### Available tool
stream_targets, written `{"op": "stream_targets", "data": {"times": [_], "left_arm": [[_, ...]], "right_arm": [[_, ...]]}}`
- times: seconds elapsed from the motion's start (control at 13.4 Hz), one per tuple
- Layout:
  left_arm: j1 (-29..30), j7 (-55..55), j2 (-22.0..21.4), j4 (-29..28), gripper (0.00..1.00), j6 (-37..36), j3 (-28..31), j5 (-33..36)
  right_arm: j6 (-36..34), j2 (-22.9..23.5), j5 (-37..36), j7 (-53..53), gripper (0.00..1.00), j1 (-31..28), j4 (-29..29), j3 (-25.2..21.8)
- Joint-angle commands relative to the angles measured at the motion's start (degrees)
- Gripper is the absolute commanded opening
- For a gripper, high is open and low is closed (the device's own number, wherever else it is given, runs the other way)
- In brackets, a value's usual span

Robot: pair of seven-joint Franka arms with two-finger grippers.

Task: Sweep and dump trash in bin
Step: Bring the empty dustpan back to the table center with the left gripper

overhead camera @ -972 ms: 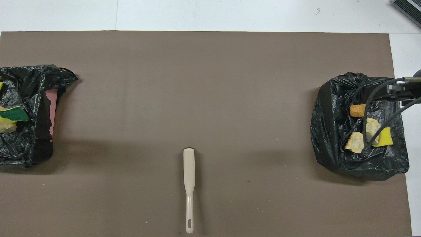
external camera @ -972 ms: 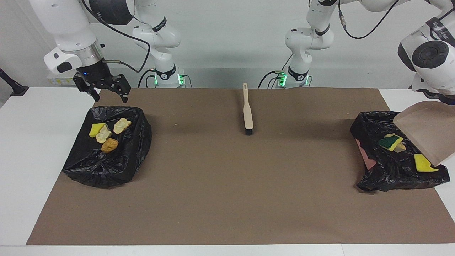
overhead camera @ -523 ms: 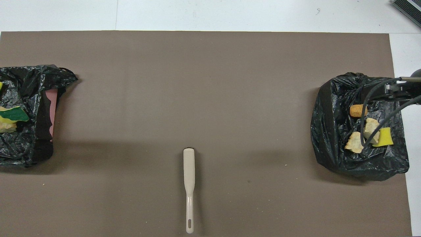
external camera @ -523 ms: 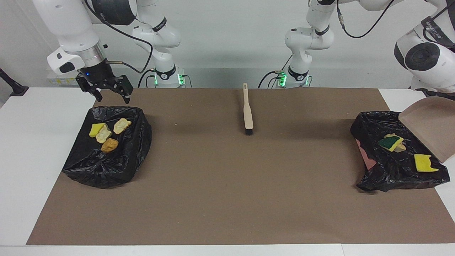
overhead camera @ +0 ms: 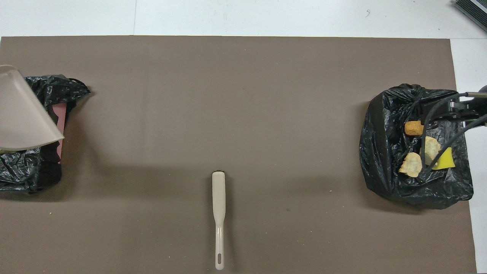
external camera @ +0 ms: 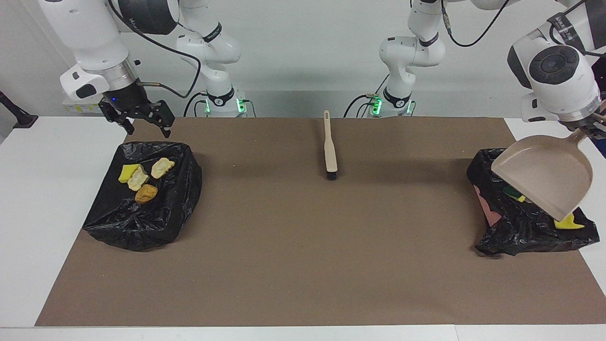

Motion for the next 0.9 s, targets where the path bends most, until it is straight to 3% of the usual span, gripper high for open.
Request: {"op": "stream_targets", "data": {"times": [0.0, 0.3, 0.45, 0.82], "left_arm": [[-2.6, -13.3, -1.0, -1.7, 0.0, -2.3, -0.1, -9.7], [-9.2, -30.0, 0.8, -2.2, 0.0, 1.4, -0.1, -22.1], [-10.7, -33.1, 1.0, -2.2, 0.0, 4.5, -0.1, -28.3], [-22.6, -61.1, 9.5, -1.1, 0.0, 14.7, -0.1, -31.3]], "right_arm": [[-0.6, -1.5, 1.0, 1.0, 1.0, -0.5, -1.5, 0.3], [-0.5, -1.5, 1.0, 1.0, 1.0, -0.3, -1.5, 0.3], [-0.6, -1.5, 1.0, 0.9, 1.0, -0.4, -1.5, 0.3], [-0.6, -1.5, 1.0, 0.9, 1.0, -0.4, -1.6, 0.3]]}}
